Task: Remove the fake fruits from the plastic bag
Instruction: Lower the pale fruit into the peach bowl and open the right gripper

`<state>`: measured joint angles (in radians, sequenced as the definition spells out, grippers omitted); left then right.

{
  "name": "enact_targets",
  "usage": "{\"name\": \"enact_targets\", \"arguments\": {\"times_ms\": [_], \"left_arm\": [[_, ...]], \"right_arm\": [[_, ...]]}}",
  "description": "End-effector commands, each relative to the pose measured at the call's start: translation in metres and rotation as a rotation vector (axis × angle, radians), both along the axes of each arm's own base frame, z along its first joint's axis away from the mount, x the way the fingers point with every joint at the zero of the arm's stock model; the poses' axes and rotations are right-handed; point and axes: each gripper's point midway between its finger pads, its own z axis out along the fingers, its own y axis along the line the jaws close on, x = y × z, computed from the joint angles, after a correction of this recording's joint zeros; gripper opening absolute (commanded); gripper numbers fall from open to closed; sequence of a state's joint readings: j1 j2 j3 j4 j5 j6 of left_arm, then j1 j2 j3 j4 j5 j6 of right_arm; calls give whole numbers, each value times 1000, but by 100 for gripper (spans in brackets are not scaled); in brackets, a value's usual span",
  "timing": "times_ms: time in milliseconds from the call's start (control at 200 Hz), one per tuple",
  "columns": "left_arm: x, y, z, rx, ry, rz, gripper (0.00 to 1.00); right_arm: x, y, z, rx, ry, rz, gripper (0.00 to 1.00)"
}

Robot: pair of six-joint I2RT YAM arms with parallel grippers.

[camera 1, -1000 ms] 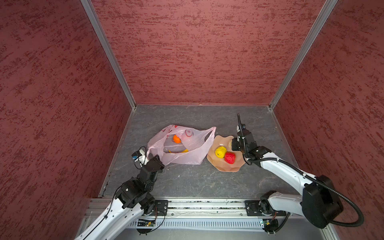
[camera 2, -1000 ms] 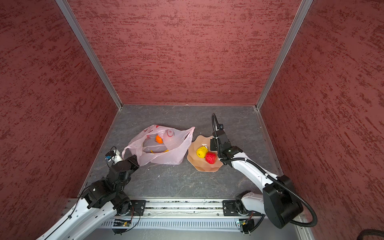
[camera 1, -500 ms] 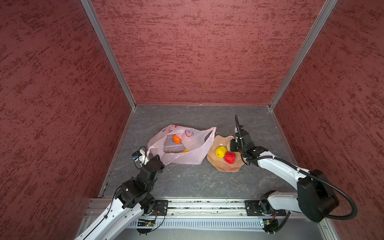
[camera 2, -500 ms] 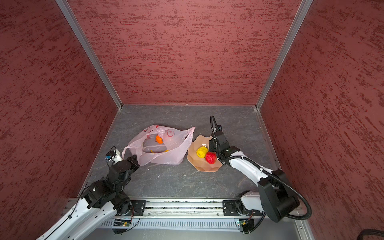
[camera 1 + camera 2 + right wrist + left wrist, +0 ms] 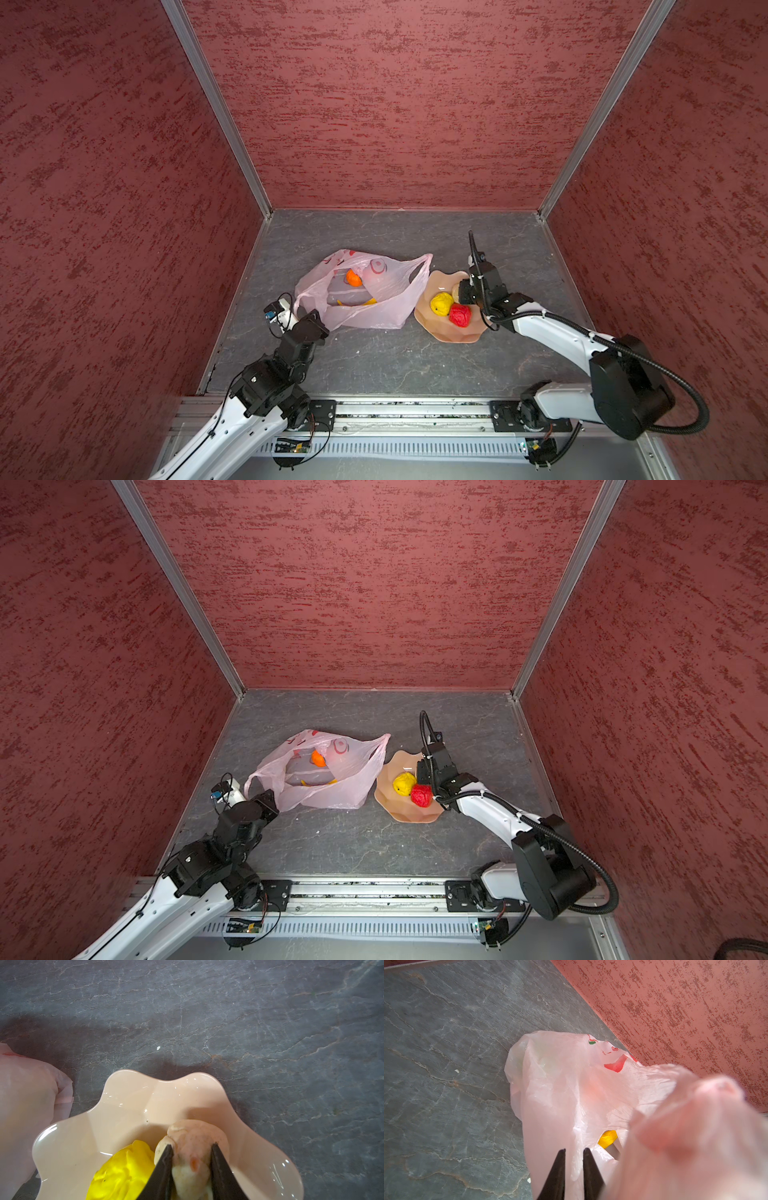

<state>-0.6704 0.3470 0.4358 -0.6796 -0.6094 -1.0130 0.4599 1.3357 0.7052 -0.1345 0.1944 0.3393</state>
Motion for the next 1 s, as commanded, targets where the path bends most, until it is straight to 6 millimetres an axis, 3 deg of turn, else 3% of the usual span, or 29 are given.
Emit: {"name": "enact_targets", "arguments": {"times_ms": [0,997], "left_arm": [[0,1,5,1,-16,3,19],[0,2,6,-7,-24,1,19]], "right_arm": [[1,-1,-3,18,-1,-6,31],[-7,-5,11,37,-22,-17,56]]}}
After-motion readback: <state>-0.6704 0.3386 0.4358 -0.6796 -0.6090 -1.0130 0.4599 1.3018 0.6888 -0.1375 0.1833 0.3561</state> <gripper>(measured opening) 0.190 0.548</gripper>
